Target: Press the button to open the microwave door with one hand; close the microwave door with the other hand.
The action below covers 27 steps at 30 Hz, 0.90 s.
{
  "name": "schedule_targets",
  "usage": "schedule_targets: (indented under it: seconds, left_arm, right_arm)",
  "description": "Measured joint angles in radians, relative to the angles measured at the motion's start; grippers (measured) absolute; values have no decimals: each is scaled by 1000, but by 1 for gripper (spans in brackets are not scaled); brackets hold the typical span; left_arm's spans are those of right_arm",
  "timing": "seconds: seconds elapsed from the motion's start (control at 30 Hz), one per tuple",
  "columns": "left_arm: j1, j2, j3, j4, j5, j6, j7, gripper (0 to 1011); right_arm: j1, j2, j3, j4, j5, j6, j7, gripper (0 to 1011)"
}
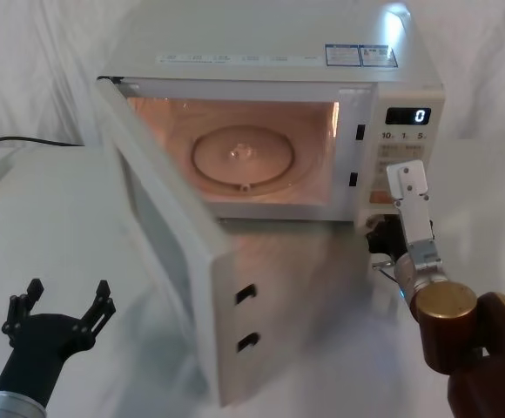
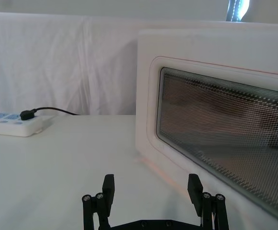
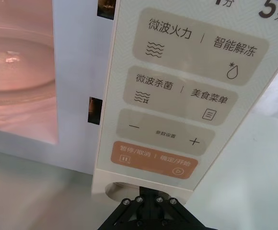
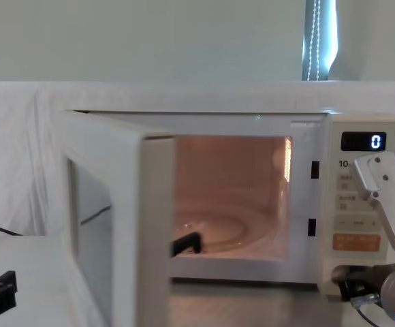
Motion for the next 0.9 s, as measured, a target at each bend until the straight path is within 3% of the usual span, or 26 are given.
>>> schedule_targets:
  seconds: [0.23,0.57,0.9]
  left_arm:
    - [0,0,0,0,0,0,0,1001]
    - [0,0,0,0,0,0,0,1001]
    - [0,0,0,0,0,0,0,1001]
  right_arm:
    - [-24,16,2,-53,18,46,50,0]
    - [-92,49,-17,-193,38,167,151,0]
    - [-173,71,-30,-339,73,204,209,0]
